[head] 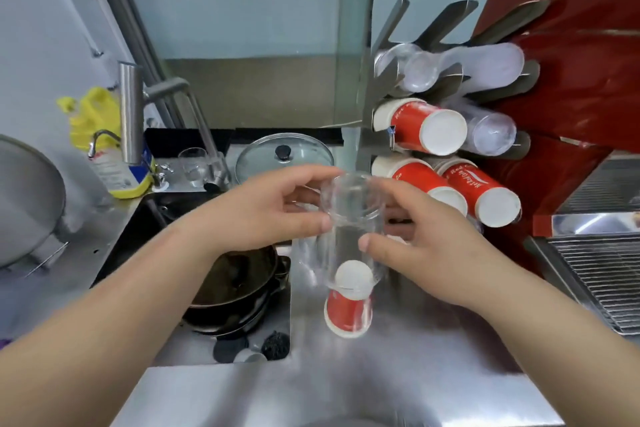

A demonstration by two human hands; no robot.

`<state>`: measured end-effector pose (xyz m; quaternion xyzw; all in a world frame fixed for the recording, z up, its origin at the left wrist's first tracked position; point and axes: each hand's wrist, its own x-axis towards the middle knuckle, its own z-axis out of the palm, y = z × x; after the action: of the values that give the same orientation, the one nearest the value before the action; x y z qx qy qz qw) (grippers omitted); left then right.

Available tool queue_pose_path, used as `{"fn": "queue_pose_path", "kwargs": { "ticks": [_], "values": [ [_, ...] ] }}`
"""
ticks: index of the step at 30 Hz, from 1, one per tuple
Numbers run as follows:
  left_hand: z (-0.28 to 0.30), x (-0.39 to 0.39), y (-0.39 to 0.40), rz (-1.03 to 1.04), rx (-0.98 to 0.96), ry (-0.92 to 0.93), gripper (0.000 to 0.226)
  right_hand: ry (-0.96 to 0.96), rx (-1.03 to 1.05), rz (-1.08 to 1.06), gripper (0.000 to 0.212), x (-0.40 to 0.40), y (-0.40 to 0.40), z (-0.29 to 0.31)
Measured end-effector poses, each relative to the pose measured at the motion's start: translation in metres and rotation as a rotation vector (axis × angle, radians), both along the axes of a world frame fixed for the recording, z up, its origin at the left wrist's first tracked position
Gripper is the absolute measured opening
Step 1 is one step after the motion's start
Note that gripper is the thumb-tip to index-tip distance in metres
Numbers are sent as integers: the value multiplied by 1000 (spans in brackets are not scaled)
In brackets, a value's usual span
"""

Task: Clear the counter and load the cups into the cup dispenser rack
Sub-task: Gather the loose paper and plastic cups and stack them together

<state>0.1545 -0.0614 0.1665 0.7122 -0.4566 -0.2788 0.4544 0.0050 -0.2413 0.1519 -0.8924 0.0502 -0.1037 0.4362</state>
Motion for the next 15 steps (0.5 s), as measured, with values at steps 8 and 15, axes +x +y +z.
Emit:
{"fn": "queue_pose_path", "kwargs": {
  "ticks": [8, 15],
  "values": [
    [-4, 53, -2, 102, -37, -12, 57, -77, -64, -94, 65, 75, 7, -7],
    [-49, 78, -13, 155, -14, 63, 58, 70, -52, -147, 72, 105, 2, -44]
  ]
}}
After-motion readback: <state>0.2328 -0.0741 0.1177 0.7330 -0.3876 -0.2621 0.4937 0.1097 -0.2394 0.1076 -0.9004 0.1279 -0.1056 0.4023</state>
